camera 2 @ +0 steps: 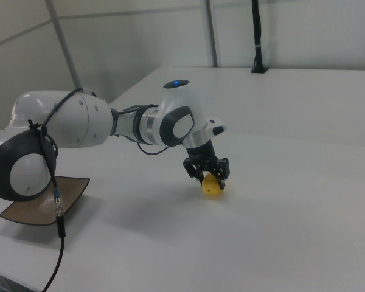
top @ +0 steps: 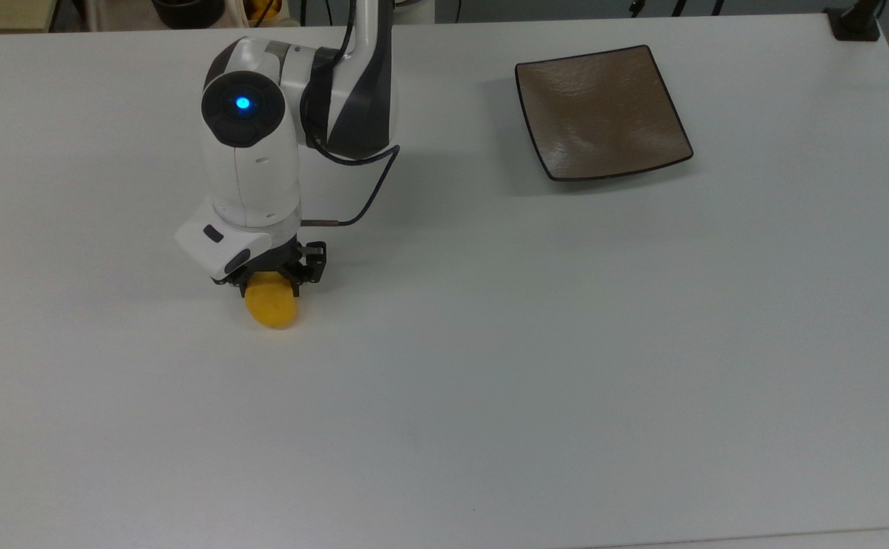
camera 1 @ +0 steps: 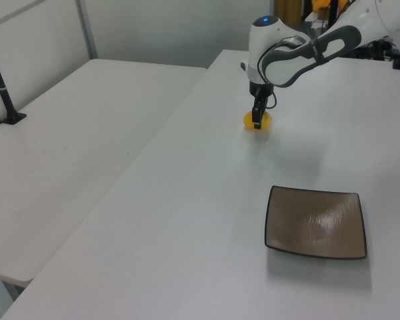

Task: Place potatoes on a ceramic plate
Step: 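Lift the grasped yellow potato up off the table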

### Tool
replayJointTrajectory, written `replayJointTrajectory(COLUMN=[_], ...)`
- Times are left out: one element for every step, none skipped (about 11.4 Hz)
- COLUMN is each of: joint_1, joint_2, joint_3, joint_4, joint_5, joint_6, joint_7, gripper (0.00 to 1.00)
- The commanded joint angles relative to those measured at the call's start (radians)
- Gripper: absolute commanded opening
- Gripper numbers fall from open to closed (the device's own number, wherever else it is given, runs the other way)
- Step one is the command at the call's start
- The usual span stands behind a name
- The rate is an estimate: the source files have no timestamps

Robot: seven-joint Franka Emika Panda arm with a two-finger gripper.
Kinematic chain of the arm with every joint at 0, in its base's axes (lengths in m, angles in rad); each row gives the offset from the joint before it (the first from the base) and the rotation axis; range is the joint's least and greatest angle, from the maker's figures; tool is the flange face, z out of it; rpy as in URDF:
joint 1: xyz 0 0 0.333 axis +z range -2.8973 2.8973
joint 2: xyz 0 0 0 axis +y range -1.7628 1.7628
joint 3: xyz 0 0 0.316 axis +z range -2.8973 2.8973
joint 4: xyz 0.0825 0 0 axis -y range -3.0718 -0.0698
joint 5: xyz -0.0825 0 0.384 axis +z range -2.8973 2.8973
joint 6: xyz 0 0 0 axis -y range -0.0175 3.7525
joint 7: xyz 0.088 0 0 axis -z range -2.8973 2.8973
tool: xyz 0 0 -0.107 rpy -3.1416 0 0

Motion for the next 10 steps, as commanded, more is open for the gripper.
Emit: replayJointTrajectory(joint_1=[0.003, 0.003, 0.004, 0.007, 0.009, 0.012, 0.019, 0.029, 0.035, 0.047], joint_2=[-0.030, -0.050, -0.076, -0.109, -0.149, -0.197, -0.247, -0.301, -0.359, -0.411], joint_3=[-0.003, -0.003, -0.003, -0.003, -0.002, 0.001, 0.001, 0.003, 0.004, 0.007], joint_4=[-0.036, -0.039, -0.049, -0.051, -0.049, -0.049, -0.049, -0.049, -0.051, -0.051], joint_5=[-0.004, -0.001, 0.001, 0.003, 0.004, 0.007, 0.009, 0.009, 0.010, 0.015], joint_6=[0.008, 0.007, -0.008, -0.045, -0.092, -0.143, -0.201, -0.263, -0.324, -0.393], joint_7=[-0.010, -0.010, -0.008, -0.008, -0.008, -0.008, -0.008, -0.010, -0.008, -0.008], gripper=[0.22, 0.22, 0.22, 0.22, 0.23, 0.24, 0.24, 0.24, 0.24, 0.24])
